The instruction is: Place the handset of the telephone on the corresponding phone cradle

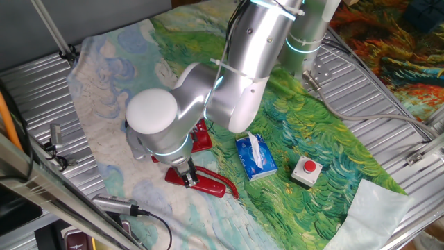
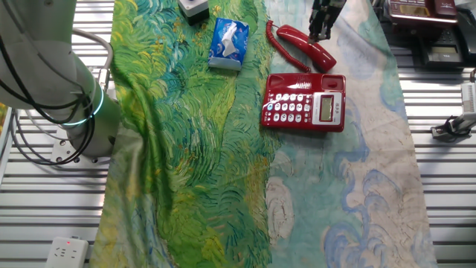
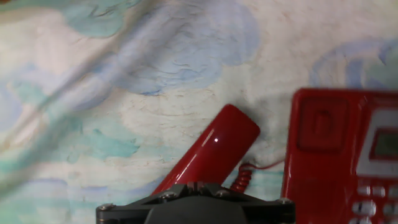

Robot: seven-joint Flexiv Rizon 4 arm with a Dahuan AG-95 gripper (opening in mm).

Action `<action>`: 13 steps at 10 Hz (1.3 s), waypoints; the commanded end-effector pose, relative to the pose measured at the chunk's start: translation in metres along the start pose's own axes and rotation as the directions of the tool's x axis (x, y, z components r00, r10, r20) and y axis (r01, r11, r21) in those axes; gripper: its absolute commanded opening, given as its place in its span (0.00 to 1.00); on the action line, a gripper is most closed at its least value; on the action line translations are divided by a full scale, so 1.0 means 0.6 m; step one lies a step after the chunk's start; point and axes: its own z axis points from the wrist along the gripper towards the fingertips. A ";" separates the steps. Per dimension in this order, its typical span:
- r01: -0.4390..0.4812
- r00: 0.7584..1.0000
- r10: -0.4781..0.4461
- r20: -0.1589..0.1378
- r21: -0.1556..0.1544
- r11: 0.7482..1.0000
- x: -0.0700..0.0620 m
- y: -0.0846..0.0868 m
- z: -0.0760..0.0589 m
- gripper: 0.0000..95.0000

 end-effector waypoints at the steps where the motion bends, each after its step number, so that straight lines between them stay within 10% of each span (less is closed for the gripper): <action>1: 0.251 0.968 -0.252 0.008 0.025 0.968 0.001 -0.001 0.000 0.00; 5: 0.446 0.895 -0.444 -0.042 0.114 0.888 0.001 -0.001 0.000 0.00; 9: 0.671 0.736 -0.664 -0.132 0.274 0.689 0.001 -0.001 0.000 0.00; 12: 0.737 0.656 -0.721 -0.223 0.398 0.547 0.001 -0.001 0.000 0.00; 13: 0.736 0.654 -0.721 -0.229 0.413 0.536 0.001 -0.001 0.000 0.00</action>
